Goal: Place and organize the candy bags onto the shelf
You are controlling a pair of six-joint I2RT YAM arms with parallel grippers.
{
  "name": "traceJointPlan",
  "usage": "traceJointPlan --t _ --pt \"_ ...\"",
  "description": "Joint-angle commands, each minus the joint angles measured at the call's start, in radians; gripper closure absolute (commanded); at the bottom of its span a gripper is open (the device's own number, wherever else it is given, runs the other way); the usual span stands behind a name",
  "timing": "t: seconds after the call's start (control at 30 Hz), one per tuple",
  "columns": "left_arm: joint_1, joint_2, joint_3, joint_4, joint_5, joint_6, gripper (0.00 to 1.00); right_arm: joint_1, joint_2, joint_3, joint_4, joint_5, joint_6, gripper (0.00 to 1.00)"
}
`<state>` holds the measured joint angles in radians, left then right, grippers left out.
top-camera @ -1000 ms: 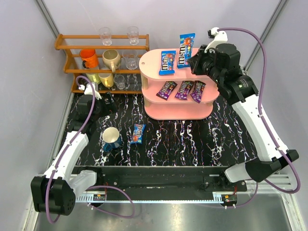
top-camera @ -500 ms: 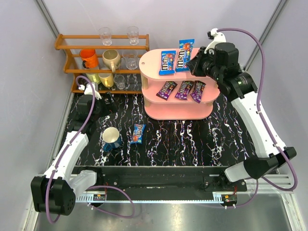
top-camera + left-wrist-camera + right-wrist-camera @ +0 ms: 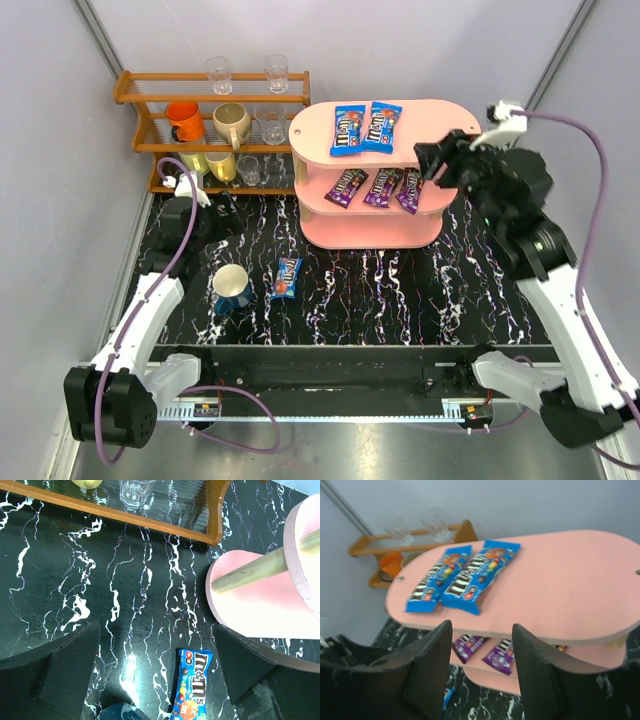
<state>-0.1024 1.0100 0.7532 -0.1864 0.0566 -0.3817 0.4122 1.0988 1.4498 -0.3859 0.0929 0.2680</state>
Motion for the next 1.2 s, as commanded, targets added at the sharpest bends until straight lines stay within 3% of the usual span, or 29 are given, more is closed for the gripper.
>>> traceJointPlan --t 0.0,0.2,0.3,0.5,0.73,1.17 --pt "0.007 -0.017 0.047 0.038 -0.014 0.014 0.01 0.117 -0.115 -0.197 0.101 0.042 -0.009 0.41" --pt "0.009 -0.022 0.046 0.030 -0.026 0.017 0.01 0.572 -0.226 -0.549 0.143 0.358 0.094 0.37" --pt "0.010 -0.024 0.044 0.030 -0.028 0.017 0.01 0.732 -0.209 -0.682 0.200 0.453 0.200 0.36" --pt "0.010 -0.021 0.043 0.033 -0.017 0.014 0.01 0.743 0.056 -0.796 0.458 0.312 0.362 0.31" --pt "0.010 -0.030 0.040 0.035 -0.017 0.017 0.01 0.740 0.436 -0.700 0.683 0.142 0.425 0.24" --pt "0.012 -0.034 0.035 0.038 -0.015 0.012 0.01 0.585 0.654 -0.704 0.938 -0.068 0.574 0.24"
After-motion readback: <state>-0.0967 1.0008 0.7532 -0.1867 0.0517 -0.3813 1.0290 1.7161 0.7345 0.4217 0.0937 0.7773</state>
